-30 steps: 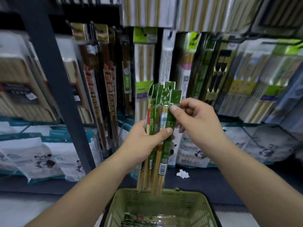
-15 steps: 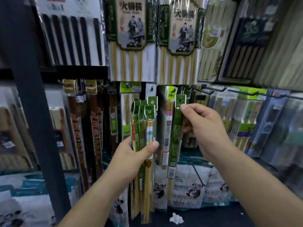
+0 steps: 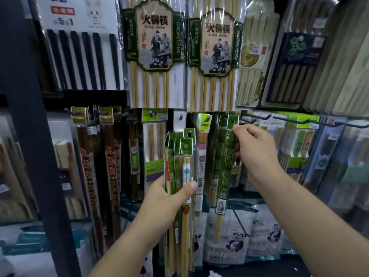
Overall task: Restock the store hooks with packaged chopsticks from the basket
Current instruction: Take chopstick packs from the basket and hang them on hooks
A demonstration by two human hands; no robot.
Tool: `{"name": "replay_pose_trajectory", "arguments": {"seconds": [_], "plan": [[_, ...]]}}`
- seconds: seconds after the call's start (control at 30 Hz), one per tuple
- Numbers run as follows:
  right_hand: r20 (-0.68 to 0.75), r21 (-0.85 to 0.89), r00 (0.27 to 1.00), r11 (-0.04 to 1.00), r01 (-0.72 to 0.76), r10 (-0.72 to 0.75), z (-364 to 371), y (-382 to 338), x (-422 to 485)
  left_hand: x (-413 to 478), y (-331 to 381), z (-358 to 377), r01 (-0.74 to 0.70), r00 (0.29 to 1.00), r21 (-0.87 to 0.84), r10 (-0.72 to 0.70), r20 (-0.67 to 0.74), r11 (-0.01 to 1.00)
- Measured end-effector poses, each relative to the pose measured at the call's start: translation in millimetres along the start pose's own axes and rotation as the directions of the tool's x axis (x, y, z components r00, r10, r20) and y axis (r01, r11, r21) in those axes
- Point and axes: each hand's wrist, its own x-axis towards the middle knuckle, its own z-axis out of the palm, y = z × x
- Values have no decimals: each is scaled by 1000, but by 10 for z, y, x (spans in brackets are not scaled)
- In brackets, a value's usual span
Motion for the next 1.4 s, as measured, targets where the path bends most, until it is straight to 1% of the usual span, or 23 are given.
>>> {"name": "replay_pose_trajectory", "arguments": {"seconds": [0.23, 0.5, 0.67, 0.77, 0.83, 0.87, 0.9, 0.93, 1.0, 1.03, 1.07, 1.23, 1.33, 1.4], "plan": [[7, -11, 999, 999, 38, -38, -28, -5, 32, -6, -8, 89, 11, 1000, -53, -12, -6, 999], [19, -27, 999, 999, 33, -32, -24, 21, 87, -1, -21, 119, 23, 1000, -50, -23, -1, 998], [22, -87, 1000, 996, -1, 3, -24, 77, 77, 18, -23, 117, 8, 1000, -65, -7, 11, 998], [-31, -93, 1000, 996, -6, 3, -60, 100, 2, 24, -31, 111, -7, 999, -60, 9, 31, 998], [-83, -117, 996, 993, 27, -37, -91, 109, -90, 22, -26, 108, -18, 999, -60, 21, 48, 998], [-67, -129, 996, 991, 40, -49, -100, 109, -146, 23, -25, 106, -23, 998, -60, 26, 49, 998], [-11, -128, 999, 991, 48, -50, -95, 105, -209, 23, -21, 108, -30, 998, -60, 33, 50, 998], [78, -115, 996, 992, 51, -42, -79, 98, -275, 18, -15, 112, -40, 998, -61, 43, 55, 997], [258, -87, 966, 995, 57, -33, -22, 82, -393, 7, -4, 124, -63, 995, -70, 68, 75, 996], [310, -71, 950, 995, 66, -41, 9, 75, -431, 1, 3, 127, -72, 993, -79, 79, 86, 994], [330, -57, 943, 996, 74, -51, 37, 69, -453, -4, 7, 127, -79, 992, -88, 87, 95, 993], [311, -15, 949, 998, 59, -51, 97, 34, -452, 3, 8, 98, -111, 988, -107, 121, 92, 988], [266, 37, 964, 999, 17, -26, 84, -1, -406, 16, -1, 72, -98, 992, -148, 108, 61, 984], [224, 84, 975, 996, -12, -8, 53, -43, -339, 13, -9, 62, -79, 993, -197, 95, 73, 977]]}}
